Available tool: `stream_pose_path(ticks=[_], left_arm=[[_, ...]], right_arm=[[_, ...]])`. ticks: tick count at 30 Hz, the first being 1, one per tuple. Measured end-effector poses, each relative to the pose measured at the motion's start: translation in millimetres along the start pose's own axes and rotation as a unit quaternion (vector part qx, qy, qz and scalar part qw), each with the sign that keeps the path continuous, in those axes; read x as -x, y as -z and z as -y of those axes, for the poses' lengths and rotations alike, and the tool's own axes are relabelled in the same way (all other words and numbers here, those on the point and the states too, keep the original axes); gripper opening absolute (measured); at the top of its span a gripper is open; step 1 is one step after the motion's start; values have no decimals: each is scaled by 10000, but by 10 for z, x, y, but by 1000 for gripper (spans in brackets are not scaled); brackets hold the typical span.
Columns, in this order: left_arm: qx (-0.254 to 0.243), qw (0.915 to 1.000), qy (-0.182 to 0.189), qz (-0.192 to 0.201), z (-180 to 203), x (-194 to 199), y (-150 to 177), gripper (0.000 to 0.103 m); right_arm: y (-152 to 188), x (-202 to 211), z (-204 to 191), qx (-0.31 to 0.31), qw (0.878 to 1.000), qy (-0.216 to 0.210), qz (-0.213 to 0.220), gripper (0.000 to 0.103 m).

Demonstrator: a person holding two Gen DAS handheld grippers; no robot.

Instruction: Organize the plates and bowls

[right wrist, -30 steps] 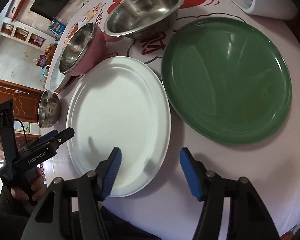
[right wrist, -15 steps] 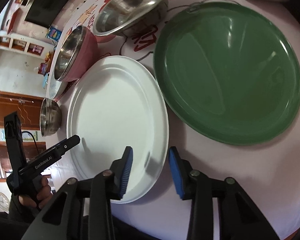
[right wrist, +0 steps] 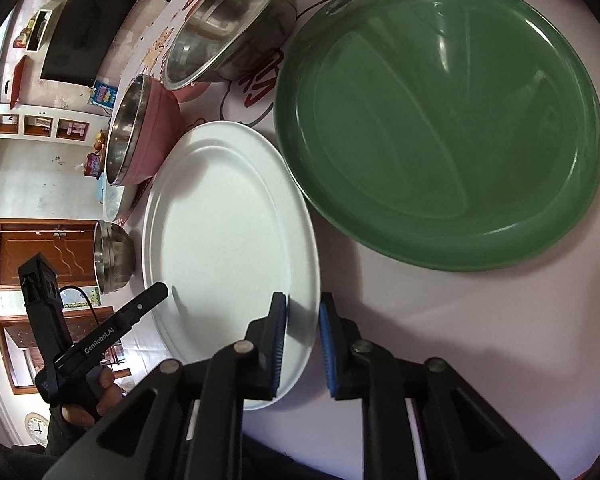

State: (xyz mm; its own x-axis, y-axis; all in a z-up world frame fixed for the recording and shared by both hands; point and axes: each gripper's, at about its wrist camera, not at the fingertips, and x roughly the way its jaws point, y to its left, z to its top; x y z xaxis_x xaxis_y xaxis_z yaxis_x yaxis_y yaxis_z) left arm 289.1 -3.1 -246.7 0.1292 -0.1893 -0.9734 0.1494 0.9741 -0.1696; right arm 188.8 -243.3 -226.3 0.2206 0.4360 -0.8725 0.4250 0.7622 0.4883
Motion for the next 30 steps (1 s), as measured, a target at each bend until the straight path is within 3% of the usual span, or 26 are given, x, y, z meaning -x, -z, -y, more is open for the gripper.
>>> stream_pose_path(ticks=[17,30], left_arm=[[57,9996,-41,262,31,296,134,32],[79,9970,-28,773,53,830,618,32]], right_arm=[[72,200,-84,196,9992,-235,241,15],[345,567,-152,536,9947,-476,737,15]])
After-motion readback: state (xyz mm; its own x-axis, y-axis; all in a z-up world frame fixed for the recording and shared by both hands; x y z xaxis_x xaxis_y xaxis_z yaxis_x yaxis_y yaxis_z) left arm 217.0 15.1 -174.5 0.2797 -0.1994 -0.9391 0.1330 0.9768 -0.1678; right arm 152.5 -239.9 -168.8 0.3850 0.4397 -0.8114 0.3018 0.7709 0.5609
